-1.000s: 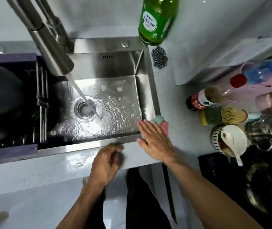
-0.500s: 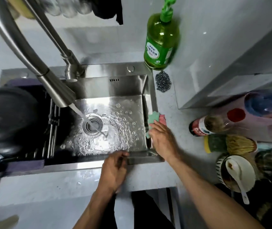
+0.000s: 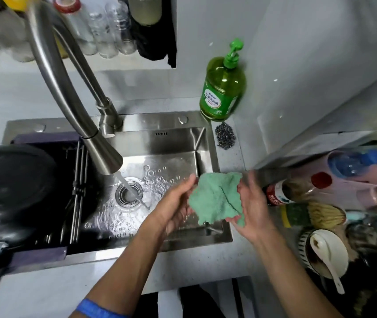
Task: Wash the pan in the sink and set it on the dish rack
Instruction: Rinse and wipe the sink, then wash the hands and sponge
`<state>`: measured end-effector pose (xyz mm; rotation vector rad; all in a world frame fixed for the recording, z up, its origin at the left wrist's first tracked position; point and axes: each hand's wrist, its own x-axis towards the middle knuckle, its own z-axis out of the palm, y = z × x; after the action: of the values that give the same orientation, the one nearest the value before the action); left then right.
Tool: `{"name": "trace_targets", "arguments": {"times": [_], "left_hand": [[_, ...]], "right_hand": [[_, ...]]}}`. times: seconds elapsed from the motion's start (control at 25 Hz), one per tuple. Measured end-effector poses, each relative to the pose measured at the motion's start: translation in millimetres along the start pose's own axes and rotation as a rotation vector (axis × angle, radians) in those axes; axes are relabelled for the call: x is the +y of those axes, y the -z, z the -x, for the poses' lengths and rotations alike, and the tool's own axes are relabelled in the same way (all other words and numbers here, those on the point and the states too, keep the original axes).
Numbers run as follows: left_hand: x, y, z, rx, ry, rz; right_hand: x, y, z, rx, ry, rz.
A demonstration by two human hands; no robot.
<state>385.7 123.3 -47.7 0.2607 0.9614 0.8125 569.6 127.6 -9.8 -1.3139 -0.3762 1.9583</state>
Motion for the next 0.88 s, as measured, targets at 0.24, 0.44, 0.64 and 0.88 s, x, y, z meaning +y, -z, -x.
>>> {"name": "trace_targets", "arguments": {"times": [0.24,0.44,0.64,0.88], "left_hand": [[14.8,4.4,-12.8,0.000,-0.092,-0.186],[36.2,-18.5,-32.9,0.087,-0.278,-0.601],[54.5,-65.6,-117.7,0.178,-0.372,-0.711],[-20.1,-15.4,-76.4,0.410,-0.284,-0.773]], "right_hand": [[-7.1,12.7,4.5,0.120,0.123,0.075],[19.8,32.6,7.6,0.330,0.080,-0.042],[27.2,60.3,-49.4,0.755,0.173,0.067],[39.9,47.2,-90.3,0.270,0.487,1.712]]}}
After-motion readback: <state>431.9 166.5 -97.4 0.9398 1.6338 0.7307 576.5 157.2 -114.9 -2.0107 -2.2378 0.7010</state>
